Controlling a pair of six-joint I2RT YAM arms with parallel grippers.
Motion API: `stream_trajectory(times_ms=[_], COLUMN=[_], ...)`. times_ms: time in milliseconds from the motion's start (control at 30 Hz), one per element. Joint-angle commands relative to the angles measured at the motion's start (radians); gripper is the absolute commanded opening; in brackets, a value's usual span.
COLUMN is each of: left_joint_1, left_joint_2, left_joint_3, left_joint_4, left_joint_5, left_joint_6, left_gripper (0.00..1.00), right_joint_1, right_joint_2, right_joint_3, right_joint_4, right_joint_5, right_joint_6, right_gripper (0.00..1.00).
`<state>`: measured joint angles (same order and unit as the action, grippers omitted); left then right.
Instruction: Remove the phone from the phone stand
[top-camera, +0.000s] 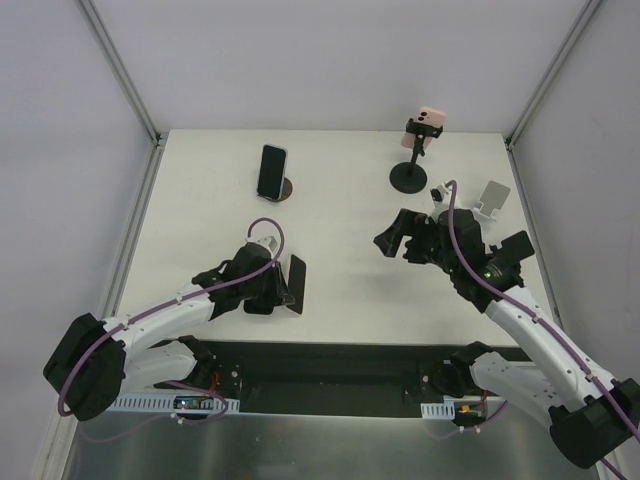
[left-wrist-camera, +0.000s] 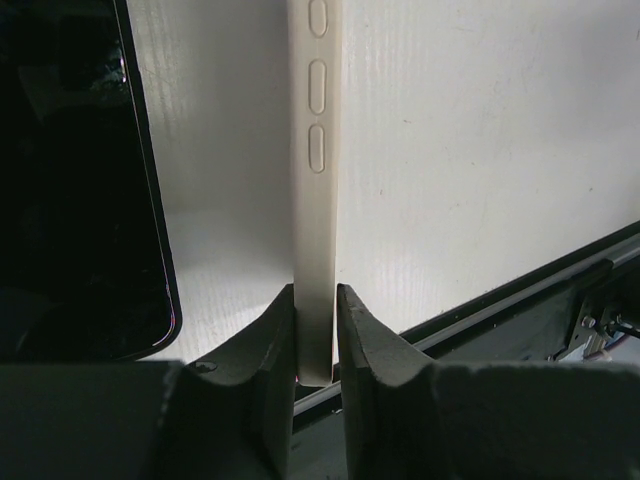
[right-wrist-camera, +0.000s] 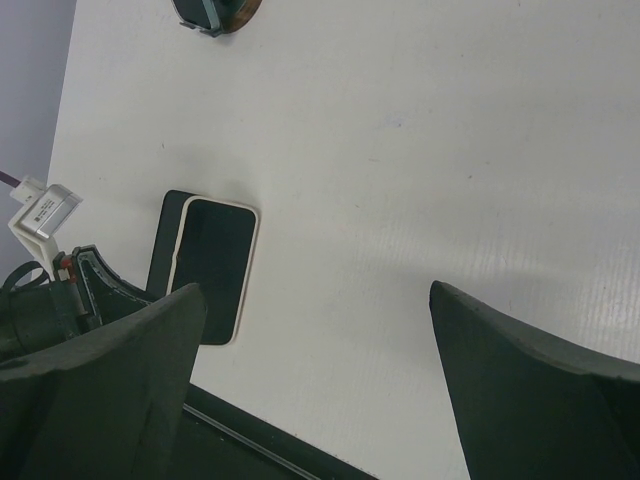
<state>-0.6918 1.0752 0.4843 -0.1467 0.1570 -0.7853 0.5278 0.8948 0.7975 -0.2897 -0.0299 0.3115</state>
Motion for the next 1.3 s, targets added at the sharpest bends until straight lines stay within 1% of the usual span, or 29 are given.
stream_trajectory(times_ms=[0,33,133,333,433,600,933,1267], left_joint_1=[0.006,0.006,0.006,0.005,0.006,0.005,0.005,0.006], left_joint_2=[0.005,0.006,0.018,0.06,0.081,0.101,0.161,0.247], left_joint_3=[0.016,0.019,0.037,0.085,0.109,0.129,0.175,0.232], left_joint_4=[0.021,0.012,-0.004,-0.027,-0.039,-0.057,-0.068,-0.076], left_joint_5=[0.004,-0.005,-0.02,-0.051,-0.068,-0.088,-0.106,-0.102], left_joint_6=[-0.017,-0.015,-0.003,0.034,0.047,0.058,0.09,0.121], left_gripper=[0.23,0.29,0.34,0.4,0.41,0.47,0.58,0.59], right_joint_1=[-0.003,-0.002,-0.002,-0.002,-0.005,-0.011,-0.025,-0.04], right_joint_2=[-0.011,-0.011,-0.01,-0.004,-0.005,-0.004,0.015,0.006], right_joint_3=[-0.006,-0.007,-0.007,-0.004,-0.003,-0.001,0.003,0.003], right_joint_4=[0.03,0.034,0.029,0.03,0.03,0.027,0.027,0.015], right_joint_5=[-0.008,-0.008,-0.011,-0.022,-0.027,-0.031,-0.053,-0.061], right_joint_6=[0.005,0.003,0.001,-0.003,-0.006,-0.012,-0.022,-0.025], right_gripper=[0.96,0.96,0.96,0.96,0.96,0.96,0.96,0.96])
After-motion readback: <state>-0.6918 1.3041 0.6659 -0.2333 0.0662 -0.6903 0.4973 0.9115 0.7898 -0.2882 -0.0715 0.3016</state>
